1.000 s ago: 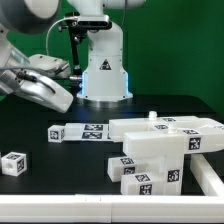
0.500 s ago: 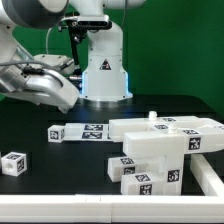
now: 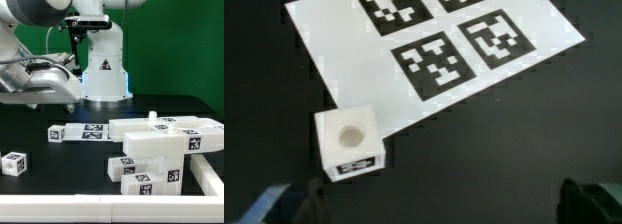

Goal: Assemble chair

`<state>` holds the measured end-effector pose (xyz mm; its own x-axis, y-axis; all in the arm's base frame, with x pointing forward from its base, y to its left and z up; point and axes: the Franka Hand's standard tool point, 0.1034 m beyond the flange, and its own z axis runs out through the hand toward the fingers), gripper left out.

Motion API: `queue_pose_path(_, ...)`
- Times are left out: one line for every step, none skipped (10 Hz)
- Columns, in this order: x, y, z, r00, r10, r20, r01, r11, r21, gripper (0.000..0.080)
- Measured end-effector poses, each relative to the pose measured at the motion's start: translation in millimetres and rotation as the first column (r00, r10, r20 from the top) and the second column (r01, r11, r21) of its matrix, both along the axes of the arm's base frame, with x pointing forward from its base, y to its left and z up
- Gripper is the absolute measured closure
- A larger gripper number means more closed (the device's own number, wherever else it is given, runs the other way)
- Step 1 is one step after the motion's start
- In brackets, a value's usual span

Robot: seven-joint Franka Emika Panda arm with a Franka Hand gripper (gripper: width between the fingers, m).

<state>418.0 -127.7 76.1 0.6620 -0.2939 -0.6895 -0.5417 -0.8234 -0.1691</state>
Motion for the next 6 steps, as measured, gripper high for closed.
queue_pose_path(-3.4,-4.3,1.3,0.996,0.027,-0.088,-0.025,0.999,0.025,0.0151)
queue_pose_path(4.8,-3.5,1.3,0.986,0.053,-0.157,-0.052,0.999,0.009,0.0151)
queue_pose_path(10.0,4.0,-4.6,0.988,0.087,-0.131,-0.089,0.996,-0.015,0.0151)
queue_pose_path(6.9,5.9,-3.5,0.987,0.089,-0.137,-0.091,0.996,-0.011,0.0151)
queue_pose_path(6.3,4.1,-4.1,0.987,0.085,-0.138,-0.087,0.996,-0.012,0.0151)
queue_pose_path(6.3,4.3,-4.2,0.987,0.085,-0.138,-0.087,0.996,-0.011,0.0151)
